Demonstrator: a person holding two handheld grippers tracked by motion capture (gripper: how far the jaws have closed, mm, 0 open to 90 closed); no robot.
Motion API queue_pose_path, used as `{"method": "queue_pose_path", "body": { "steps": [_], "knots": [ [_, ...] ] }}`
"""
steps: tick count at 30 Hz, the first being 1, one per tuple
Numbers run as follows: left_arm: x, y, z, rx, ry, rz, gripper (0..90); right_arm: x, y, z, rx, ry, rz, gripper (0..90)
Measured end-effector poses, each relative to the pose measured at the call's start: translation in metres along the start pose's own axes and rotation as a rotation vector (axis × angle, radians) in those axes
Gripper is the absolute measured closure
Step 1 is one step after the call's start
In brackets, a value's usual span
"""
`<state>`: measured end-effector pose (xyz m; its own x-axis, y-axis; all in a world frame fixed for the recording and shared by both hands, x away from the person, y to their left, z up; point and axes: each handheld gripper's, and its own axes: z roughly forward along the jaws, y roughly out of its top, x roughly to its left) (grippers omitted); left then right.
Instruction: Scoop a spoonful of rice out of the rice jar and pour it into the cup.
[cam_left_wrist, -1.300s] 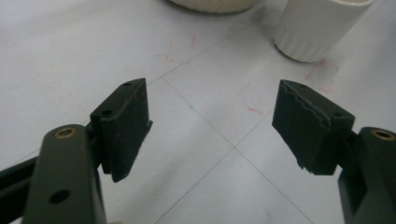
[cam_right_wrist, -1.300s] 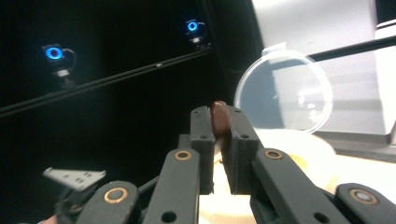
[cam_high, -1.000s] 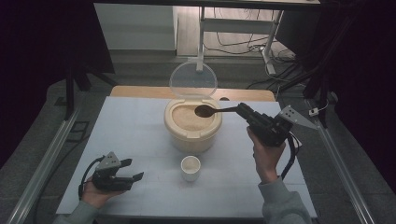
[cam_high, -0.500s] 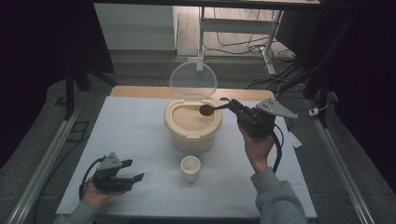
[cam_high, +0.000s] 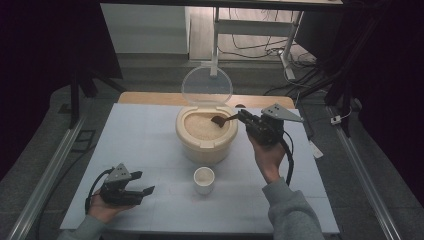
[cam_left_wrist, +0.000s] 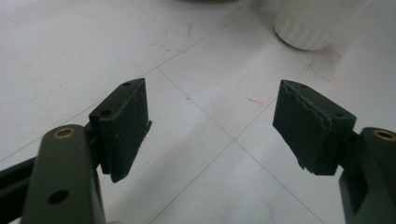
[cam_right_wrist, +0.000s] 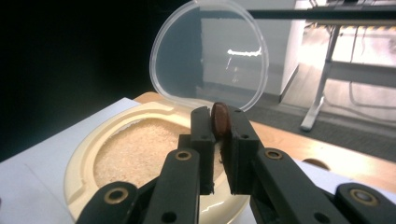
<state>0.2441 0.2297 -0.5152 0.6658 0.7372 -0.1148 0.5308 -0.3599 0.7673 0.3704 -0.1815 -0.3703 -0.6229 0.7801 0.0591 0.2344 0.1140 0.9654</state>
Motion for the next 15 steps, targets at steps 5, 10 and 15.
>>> {"method": "queue_pose_path", "body": {
  "steps": [5, 10, 15],
  "knots": [
    [0.0, 0.0, 0.0, 0.002, 0.001, -0.001, 26.1, -0.005, -0.007, 0.004, 0.013, 0.028, 0.067, 83.5],
    [0.0, 0.0, 0.001, 0.004, 0.002, 0.001, 26.1, -0.011, -0.013, 0.008, 0.022, 0.053, 0.138, 83.5],
    [-0.001, 0.0, 0.001, 0.005, 0.002, 0.001, 26.1, -0.015, -0.018, 0.011, 0.033, 0.078, 0.205, 83.6]
  ]
}}
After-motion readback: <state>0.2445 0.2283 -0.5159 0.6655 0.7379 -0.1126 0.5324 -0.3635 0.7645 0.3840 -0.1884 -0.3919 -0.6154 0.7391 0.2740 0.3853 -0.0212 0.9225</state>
